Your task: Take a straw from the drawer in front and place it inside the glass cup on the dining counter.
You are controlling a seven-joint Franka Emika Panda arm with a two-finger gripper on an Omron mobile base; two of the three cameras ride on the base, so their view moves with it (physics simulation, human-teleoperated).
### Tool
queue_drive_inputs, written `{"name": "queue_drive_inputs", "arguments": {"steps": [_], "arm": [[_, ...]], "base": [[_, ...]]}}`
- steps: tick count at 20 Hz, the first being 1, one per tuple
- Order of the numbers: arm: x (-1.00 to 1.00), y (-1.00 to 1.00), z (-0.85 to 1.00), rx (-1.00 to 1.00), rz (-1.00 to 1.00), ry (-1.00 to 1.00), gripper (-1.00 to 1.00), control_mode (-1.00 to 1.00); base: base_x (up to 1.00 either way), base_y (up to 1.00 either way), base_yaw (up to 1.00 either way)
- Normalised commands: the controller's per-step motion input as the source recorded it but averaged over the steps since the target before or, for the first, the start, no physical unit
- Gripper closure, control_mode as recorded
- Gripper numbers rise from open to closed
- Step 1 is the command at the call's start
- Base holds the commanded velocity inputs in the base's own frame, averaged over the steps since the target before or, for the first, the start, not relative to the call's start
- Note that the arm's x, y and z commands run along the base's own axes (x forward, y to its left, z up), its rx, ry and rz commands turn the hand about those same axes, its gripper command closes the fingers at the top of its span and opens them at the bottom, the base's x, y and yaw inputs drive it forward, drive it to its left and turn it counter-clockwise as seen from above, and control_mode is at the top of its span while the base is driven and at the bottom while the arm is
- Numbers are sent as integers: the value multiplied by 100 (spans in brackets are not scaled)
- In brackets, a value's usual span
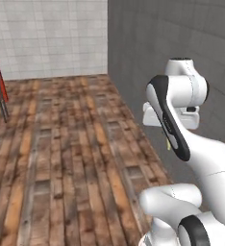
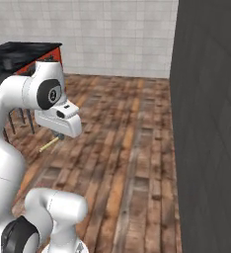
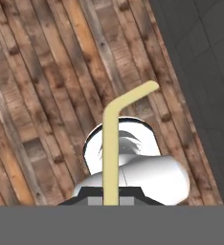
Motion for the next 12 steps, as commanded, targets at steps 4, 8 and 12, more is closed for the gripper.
{"name": "queue_drive_inputs", "arguments": {"steps": [4,8,12], "arm": [[0,0,0,0,0,0,100,100],[0,0,0,0,0,0,100,100],[0,0,0,0,0,0,100,100]], "base": [[100,-19,2],[100,1,0],[100,7,0]]}}
